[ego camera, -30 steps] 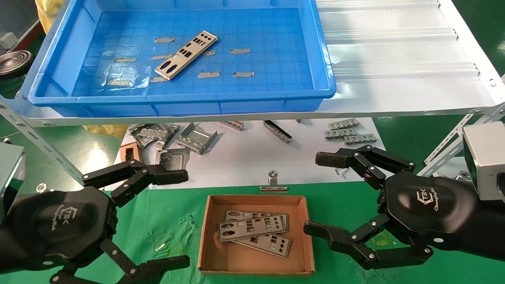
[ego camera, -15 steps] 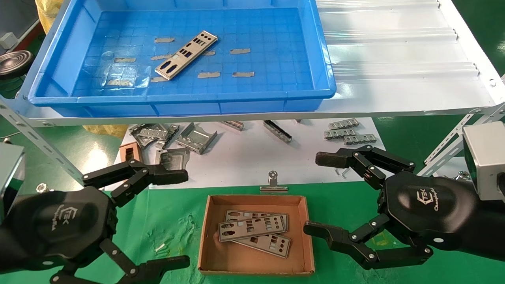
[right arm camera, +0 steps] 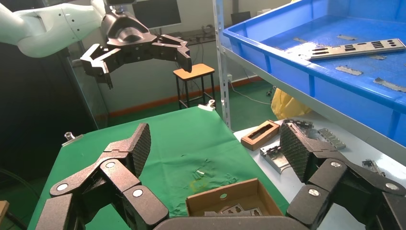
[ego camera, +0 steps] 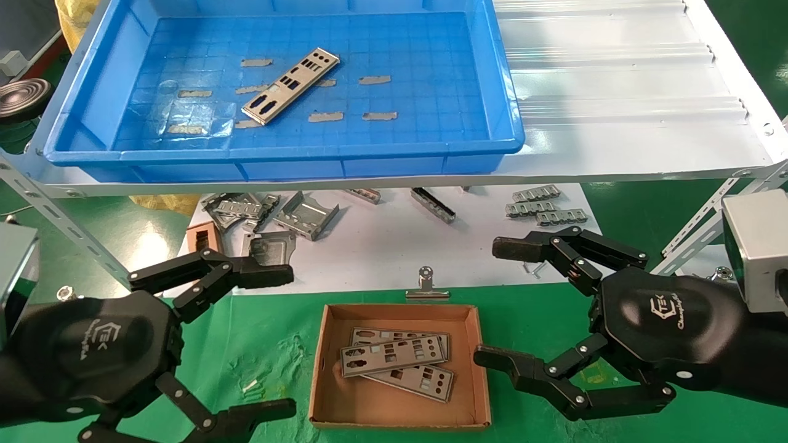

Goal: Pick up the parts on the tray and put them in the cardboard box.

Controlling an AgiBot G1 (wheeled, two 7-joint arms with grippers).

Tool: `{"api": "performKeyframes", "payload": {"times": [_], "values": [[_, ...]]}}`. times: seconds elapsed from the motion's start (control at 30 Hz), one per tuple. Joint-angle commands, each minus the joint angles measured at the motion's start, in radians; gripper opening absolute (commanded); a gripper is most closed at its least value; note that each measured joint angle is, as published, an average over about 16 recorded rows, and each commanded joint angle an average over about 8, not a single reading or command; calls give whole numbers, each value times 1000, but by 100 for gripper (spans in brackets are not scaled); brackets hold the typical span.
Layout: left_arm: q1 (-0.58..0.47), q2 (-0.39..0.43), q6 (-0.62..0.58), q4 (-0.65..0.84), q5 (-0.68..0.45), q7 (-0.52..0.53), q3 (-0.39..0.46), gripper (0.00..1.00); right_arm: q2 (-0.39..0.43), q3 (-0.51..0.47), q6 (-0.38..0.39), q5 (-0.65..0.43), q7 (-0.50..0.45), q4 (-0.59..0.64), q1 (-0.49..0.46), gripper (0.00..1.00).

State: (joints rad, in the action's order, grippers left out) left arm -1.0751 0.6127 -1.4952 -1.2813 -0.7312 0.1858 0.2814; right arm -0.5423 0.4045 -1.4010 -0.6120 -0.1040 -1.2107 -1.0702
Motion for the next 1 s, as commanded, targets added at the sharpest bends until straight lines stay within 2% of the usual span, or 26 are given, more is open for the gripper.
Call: {"api": "performKeyframes", "payload": {"times": [0.03,1.0], "values": [[0,0,0,0,0,0,0,100,0,0,0,0,0,0,0,100],[0,0,0,0,0,0,0,100,0,0,0,0,0,0,0,100]]}}
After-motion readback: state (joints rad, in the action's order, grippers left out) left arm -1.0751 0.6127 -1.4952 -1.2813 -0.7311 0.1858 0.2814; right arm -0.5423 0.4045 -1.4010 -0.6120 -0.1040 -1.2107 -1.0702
